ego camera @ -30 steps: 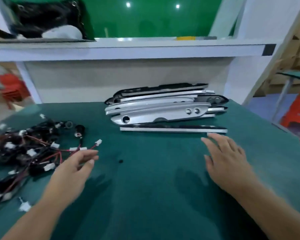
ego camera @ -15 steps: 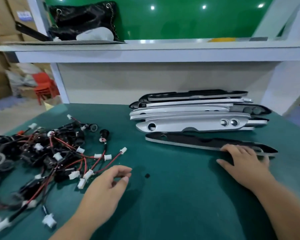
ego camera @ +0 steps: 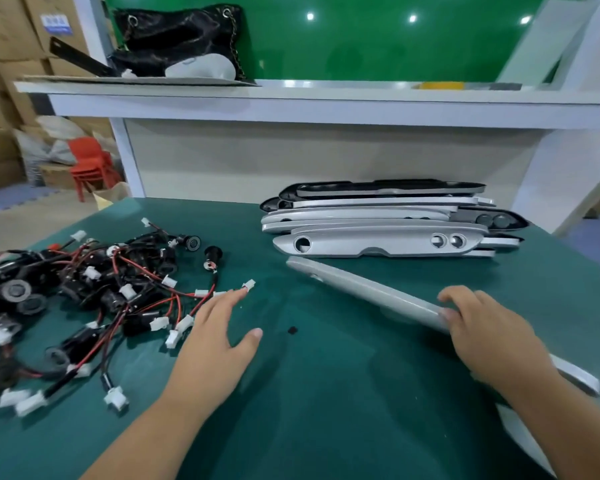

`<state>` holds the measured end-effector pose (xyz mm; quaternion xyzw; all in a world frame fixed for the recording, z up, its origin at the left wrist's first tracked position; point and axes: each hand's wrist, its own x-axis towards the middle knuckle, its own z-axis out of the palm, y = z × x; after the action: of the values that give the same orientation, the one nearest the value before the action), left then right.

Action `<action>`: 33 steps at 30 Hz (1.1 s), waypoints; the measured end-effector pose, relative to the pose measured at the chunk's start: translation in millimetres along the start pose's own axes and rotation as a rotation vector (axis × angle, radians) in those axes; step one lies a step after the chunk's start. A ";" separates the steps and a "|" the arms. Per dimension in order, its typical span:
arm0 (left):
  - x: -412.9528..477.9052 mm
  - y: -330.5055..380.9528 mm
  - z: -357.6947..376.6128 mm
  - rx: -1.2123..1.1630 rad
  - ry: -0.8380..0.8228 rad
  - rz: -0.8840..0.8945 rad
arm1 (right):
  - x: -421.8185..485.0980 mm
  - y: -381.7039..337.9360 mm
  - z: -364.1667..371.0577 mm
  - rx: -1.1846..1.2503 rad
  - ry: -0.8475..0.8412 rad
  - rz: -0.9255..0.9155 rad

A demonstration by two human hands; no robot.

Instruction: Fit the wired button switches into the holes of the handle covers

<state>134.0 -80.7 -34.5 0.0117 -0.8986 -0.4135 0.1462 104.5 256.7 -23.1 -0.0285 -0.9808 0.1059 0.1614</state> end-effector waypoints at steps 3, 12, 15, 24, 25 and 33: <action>0.9 -0.4 -1.2 -0.128 -0.003 -0.024 | -16.2 -12.5 -12.4 0.109 -0.075 -0.101; 2.2 1.2 -12.3 -0.221 0.107 -0.136 | -33.4 -15.4 -21.0 -0.009 -0.438 -0.357; 10.9 -2.0 -24.9 -0.071 0.167 -0.046 | -33.7 -14.5 -12.1 -0.049 -0.391 -0.347; 35.5 -8.7 -45.2 0.683 -0.106 -0.201 | -25.2 13.8 -16.5 0.142 -0.270 -0.047; 33.2 -6.1 -46.2 0.686 -0.145 -0.186 | -25.0 15.1 -16.4 0.137 -0.278 -0.042; 33.3 -7.6 -53.8 0.580 -0.153 -0.147 | -23.7 15.1 -15.1 0.147 -0.311 -0.044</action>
<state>116.0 -130.2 1.3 0.0866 -0.9843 -0.1488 0.0385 132.1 272.3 -19.8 0.0216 -0.9839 0.1769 0.0119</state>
